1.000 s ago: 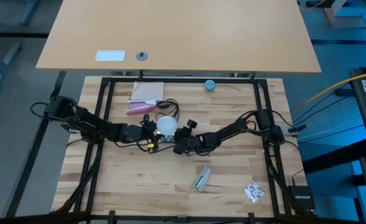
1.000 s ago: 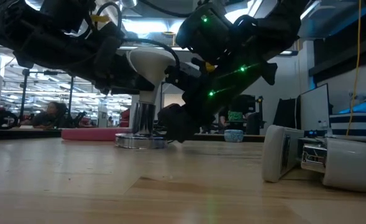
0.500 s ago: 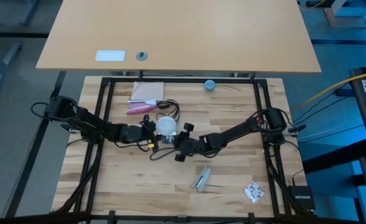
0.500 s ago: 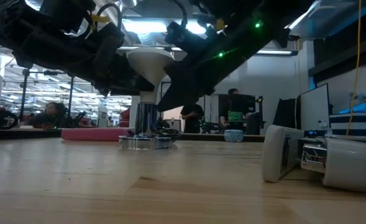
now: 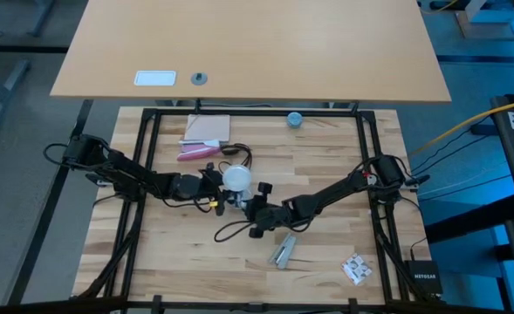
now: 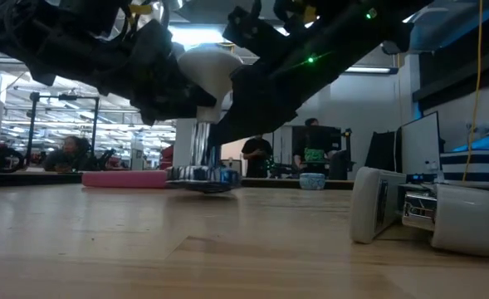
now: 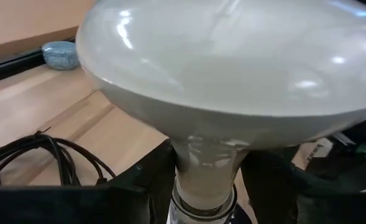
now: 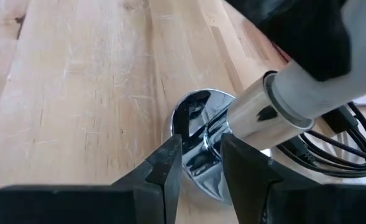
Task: Screw lightbulb
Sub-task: Insert the lightbulb into the lamp
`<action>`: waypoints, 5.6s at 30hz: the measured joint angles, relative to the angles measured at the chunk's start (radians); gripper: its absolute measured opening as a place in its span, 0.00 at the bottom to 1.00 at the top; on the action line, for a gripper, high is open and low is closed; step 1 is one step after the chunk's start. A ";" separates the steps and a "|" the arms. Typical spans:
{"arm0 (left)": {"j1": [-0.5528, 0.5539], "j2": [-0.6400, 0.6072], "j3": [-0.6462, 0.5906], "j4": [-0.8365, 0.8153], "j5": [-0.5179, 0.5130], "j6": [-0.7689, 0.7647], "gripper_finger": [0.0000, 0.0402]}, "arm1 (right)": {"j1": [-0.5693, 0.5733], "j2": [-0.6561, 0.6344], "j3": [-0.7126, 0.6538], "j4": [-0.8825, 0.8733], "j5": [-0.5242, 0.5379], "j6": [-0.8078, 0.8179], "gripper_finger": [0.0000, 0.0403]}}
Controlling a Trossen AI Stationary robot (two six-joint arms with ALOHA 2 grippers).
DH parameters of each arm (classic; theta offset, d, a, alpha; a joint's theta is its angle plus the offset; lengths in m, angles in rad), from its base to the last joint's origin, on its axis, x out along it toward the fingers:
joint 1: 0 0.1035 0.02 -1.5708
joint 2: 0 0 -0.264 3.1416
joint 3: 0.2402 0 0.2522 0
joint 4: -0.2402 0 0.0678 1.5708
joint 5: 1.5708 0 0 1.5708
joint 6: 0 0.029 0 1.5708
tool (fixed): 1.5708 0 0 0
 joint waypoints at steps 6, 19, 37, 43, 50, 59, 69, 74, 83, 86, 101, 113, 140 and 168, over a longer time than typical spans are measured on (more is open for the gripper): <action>-0.012 0.013 0.003 -0.001 0.001 -0.039 0.40 | 0.000 0.005 0.000 0.002 -0.023 -0.024 0.29; -0.013 0.122 0.007 0.092 0.001 -0.038 0.40 | 0.000 0.075 0.000 0.014 -0.098 -0.031 0.29; -0.012 0.124 0.006 0.083 0.041 0.040 0.40 | 0.003 0.080 0.003 -0.174 0.058 0.039 0.29; -0.020 0.124 0.004 0.082 0.035 0.044 0.40 | 0.002 0.081 0.000 -0.184 0.127 0.059 0.29; -0.021 0.124 0.003 0.093 0.032 0.047 0.40 | -0.034 0.083 -0.003 -0.196 0.206 0.061 0.29; -0.023 0.125 0.004 0.099 0.047 0.043 0.40 | -0.082 0.071 -0.002 -0.184 0.207 0.047 0.29; -0.023 0.125 0.004 0.096 0.027 0.064 0.40 | -0.022 -0.007 -0.001 -0.208 0.191 0.003 0.29; -0.018 0.125 0.004 0.097 0.022 0.064 0.40 | 0.030 -0.031 -0.001 -0.198 0.184 0.004 0.29; -0.015 0.125 0.004 0.102 0.015 0.064 0.40 | 0.102 -0.007 0.000 -0.146 0.112 0.054 0.29; -0.016 0.125 0.004 0.103 0.014 0.060 0.40 | 0.097 0.027 0.000 -0.093 0.105 0.053 0.29; -0.019 0.125 0.004 0.103 0.011 0.060 0.40 | 0.040 0.136 0.002 -0.046 0.160 0.086 0.29; -0.030 0.123 0.004 0.090 -0.007 0.061 0.40 | 0.000 0.137 0.000 -0.077 0.244 0.117 0.29; -0.031 0.124 0.004 0.086 -0.013 0.056 0.40 | -0.024 -0.002 -0.001 -0.163 0.332 -0.001 0.29; 0.029 0.124 0.004 0.089 -0.028 0.058 0.40 | 0.004 0.113 0.000 0.057 0.096 0.051 0.29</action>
